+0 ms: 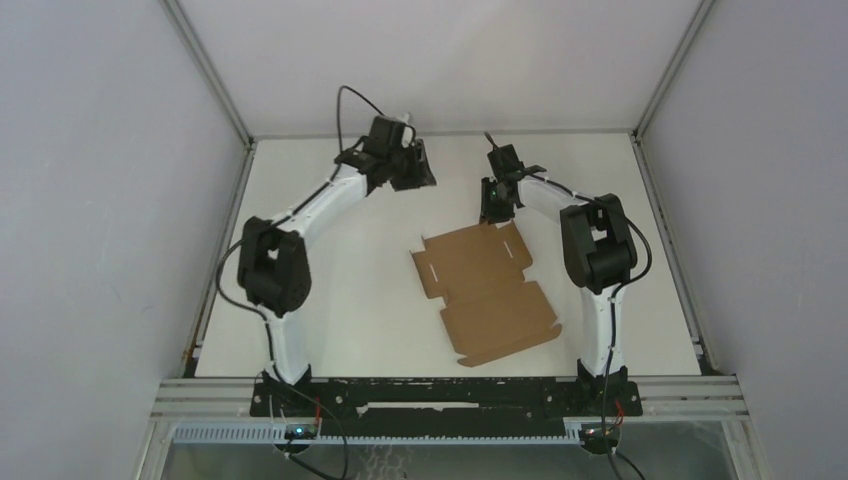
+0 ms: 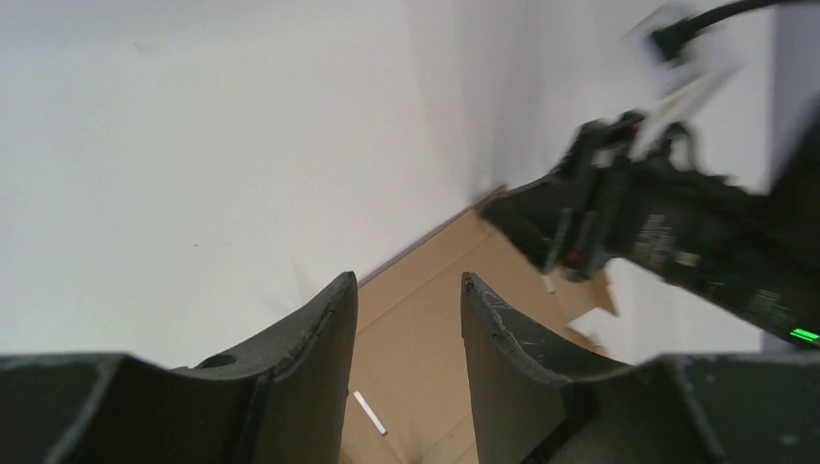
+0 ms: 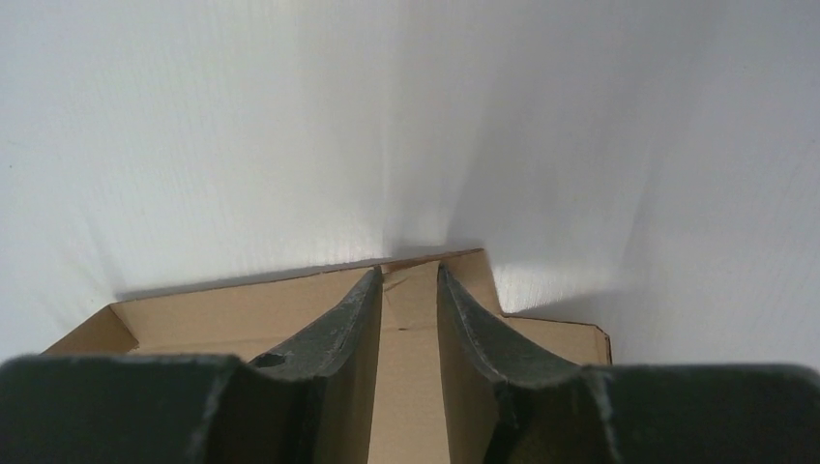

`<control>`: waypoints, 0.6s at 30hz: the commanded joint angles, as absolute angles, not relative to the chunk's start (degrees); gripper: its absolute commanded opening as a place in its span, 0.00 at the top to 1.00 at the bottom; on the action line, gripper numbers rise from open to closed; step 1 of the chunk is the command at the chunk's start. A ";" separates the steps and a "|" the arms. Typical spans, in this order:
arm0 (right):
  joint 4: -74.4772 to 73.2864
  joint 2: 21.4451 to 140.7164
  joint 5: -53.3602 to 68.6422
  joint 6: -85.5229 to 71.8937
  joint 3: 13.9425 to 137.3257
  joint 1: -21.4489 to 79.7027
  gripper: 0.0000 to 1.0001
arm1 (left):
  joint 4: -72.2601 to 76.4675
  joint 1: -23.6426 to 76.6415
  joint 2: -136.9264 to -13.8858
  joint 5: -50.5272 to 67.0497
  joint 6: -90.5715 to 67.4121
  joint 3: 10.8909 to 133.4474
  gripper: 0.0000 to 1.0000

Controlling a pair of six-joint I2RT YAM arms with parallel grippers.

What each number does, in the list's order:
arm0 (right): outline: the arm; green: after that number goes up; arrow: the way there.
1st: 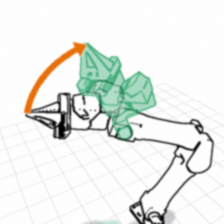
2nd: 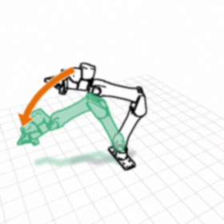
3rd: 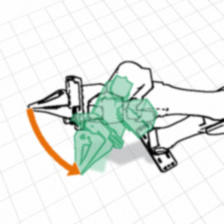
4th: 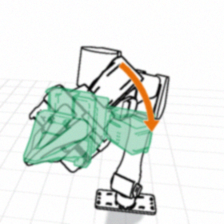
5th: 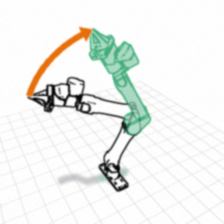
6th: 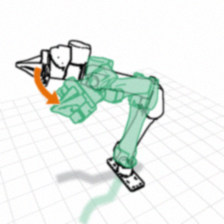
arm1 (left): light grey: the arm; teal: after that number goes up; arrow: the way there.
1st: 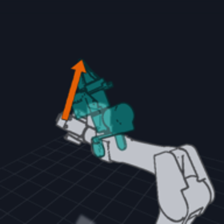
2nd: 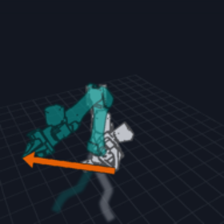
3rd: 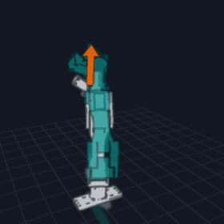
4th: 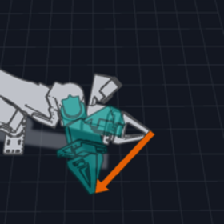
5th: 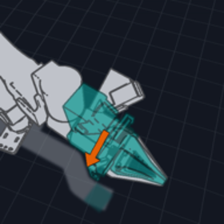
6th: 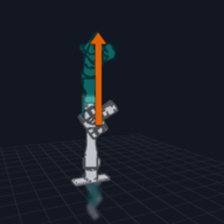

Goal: Fold the paper box
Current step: Fold the paper box at the center of the board.

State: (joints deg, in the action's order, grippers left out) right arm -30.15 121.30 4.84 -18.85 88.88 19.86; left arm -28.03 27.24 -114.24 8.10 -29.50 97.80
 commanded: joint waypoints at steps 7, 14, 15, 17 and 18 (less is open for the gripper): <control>-32.70 109.26 7.38 -16.80 84.43 20.00 0.55 | -25.21 25.44 -100.70 5.33 -30.06 83.52 0.54; -34.51 99.46 8.69 -16.77 82.34 18.74 0.43 | -24.31 25.44 -95.65 4.33 -30.96 78.09 0.52; -35.17 97.87 7.96 -17.06 81.47 18.81 0.43 | -24.45 25.41 -94.95 3.97 -30.94 77.70 0.52; -36.61 93.55 5.00 -17.64 79.12 19.37 0.38 | -24.87 25.40 -93.89 3.56 -30.94 77.33 0.52; -37.17 91.83 3.74 -17.78 77.71 20.18 0.36 | -25.06 25.40 -93.60 3.58 -30.96 77.40 0.51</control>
State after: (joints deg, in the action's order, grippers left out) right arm -34.46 99.20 7.49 -17.41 80.97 19.14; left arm -26.35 25.63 -99.42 4.99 -30.15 77.84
